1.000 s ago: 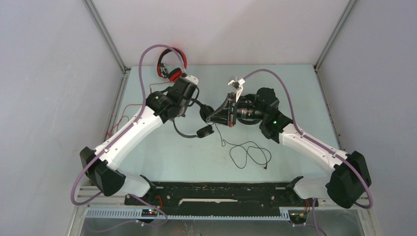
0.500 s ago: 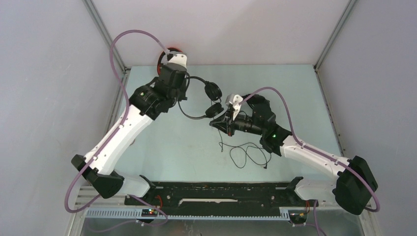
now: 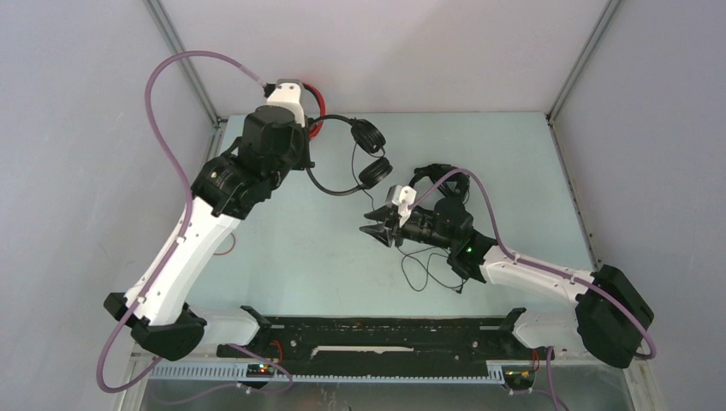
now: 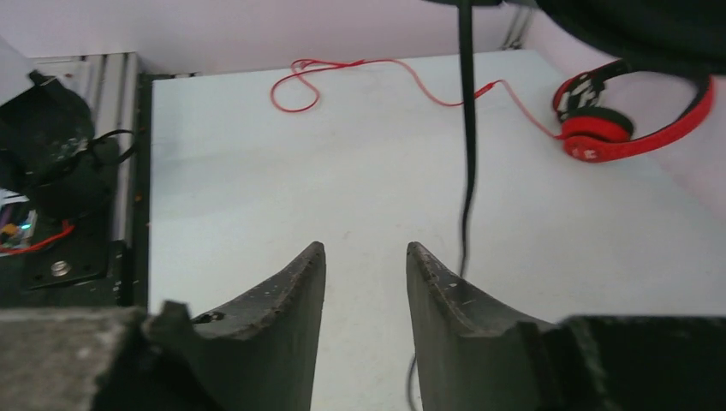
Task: Wrap the headphones
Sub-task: Wrap the headphones cable around the headphones.
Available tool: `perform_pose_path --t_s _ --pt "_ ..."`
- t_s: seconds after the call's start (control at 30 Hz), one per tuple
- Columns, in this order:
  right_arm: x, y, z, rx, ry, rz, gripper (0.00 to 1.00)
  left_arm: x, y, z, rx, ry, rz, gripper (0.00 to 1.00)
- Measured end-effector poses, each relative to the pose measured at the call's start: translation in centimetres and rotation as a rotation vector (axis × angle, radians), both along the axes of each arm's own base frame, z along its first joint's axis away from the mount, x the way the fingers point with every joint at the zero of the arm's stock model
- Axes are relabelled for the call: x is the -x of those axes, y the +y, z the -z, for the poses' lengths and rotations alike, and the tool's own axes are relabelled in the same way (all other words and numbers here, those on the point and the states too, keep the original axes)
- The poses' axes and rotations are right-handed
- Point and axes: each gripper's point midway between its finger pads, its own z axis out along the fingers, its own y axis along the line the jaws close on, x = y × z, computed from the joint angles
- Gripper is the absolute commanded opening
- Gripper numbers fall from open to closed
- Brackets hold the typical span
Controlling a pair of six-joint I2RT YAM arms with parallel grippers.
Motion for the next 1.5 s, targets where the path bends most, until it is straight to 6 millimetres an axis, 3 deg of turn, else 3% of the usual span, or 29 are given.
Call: perform_pose_path --t_s 0.2,0.4,0.7,0.93,1.1,1.5 --pt "-1.4 -0.8 -1.2 -0.032 -0.086 0.072 0.55 0.6 0.7 -2.0 0.025 -0.038 -0.005 0.00" --pt "-1.2 -2.1 -4.5 -0.095 -0.170 0.069 0.59 0.9 1.3 -3.2 0.030 -0.056 -0.012 0.00" --pt "-0.1 -1.8 -5.0 -0.120 -0.155 0.022 0.61 0.8 1.7 -3.1 0.024 -0.053 -0.024 0.00" --pt "-0.3 -2.9 -7.3 -0.185 -0.150 0.082 0.69 0.2 2.0 -2.2 -0.002 -0.026 -0.046 0.00" --pt "-1.5 -2.4 -6.2 -0.174 -0.140 0.098 0.68 0.6 1.6 -2.2 0.009 -0.013 -0.017 0.00" --pt "-4.4 -1.8 -1.1 -0.110 -0.041 0.087 0.61 1.7 0.9 -6.7 0.139 -0.077 0.046 0.00"
